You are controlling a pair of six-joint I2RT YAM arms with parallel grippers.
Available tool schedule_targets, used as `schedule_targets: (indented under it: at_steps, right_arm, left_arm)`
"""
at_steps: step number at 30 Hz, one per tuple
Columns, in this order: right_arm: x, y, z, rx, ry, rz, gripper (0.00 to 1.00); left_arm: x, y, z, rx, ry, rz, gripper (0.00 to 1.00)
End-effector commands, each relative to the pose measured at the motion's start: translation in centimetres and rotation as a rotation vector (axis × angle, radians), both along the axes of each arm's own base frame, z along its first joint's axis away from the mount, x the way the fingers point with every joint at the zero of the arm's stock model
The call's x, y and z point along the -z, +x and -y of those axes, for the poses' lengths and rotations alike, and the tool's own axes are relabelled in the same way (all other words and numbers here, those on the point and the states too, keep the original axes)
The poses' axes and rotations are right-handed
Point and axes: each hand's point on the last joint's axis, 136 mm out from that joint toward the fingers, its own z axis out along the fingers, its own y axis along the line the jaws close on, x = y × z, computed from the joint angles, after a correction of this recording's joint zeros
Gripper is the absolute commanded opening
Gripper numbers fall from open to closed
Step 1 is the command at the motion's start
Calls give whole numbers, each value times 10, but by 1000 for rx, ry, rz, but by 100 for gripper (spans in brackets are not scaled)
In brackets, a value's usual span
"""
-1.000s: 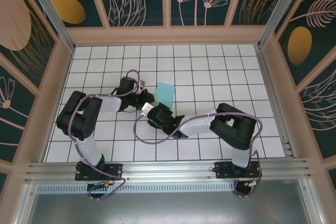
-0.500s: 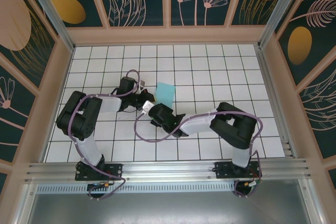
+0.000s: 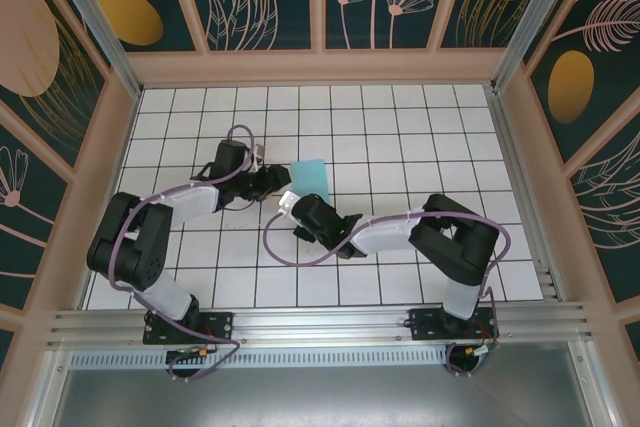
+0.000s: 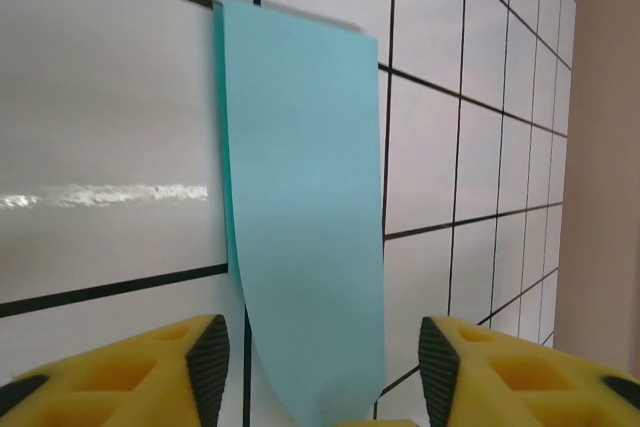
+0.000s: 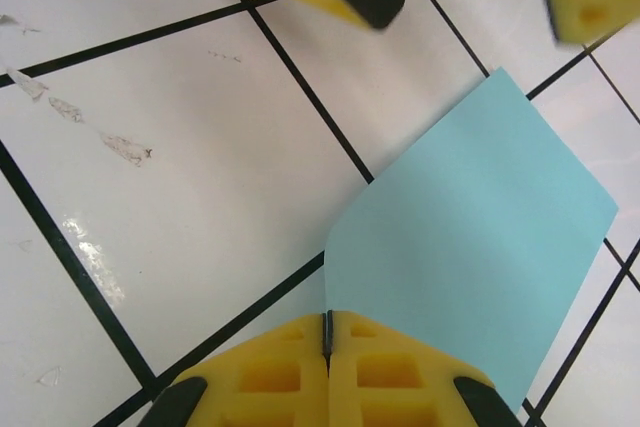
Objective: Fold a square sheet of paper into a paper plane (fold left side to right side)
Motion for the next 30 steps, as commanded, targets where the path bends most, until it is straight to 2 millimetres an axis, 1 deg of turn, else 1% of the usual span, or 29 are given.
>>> schedule_targets:
  at_steps: [1,2,3,5,9,14,17,19,26,30]
  right_arm:
    - [-6,-3,-1,-4,36,-17,0]
    - [-5,-3,0,-3,33,-20,0]
    - [-5,-3,-1,-2,36,-20,0]
    - [-5,-3,-1,1,40,-21,0]
    - [-4,-4,0,5,46,-27,0]
    - [-3,-4,-1,7,51,-35,0]
    - [-3,-3,-2,5,51,-37,0]
    - [-3,-3,-3,4,53,-39,0]
    - [-5,-4,-8,-14,70,-75,0]
    - [-7,-2,-10,-23,110,-142,0]
  left_arm:
    - [-21,14,8,23,-32,42,47]
    - [-27,21,15,36,-62,60,44]
    - [-29,25,20,48,-74,63,43]
    - [-28,37,33,89,-72,64,41]
    - [-10,50,57,157,-66,31,37]
    - [18,57,76,205,-50,-16,35]
    - [34,58,80,216,-29,-41,34]
    - [44,59,78,208,-7,-56,34]
    - [70,54,74,208,43,-96,32]
    - [81,50,72,216,60,-111,31]
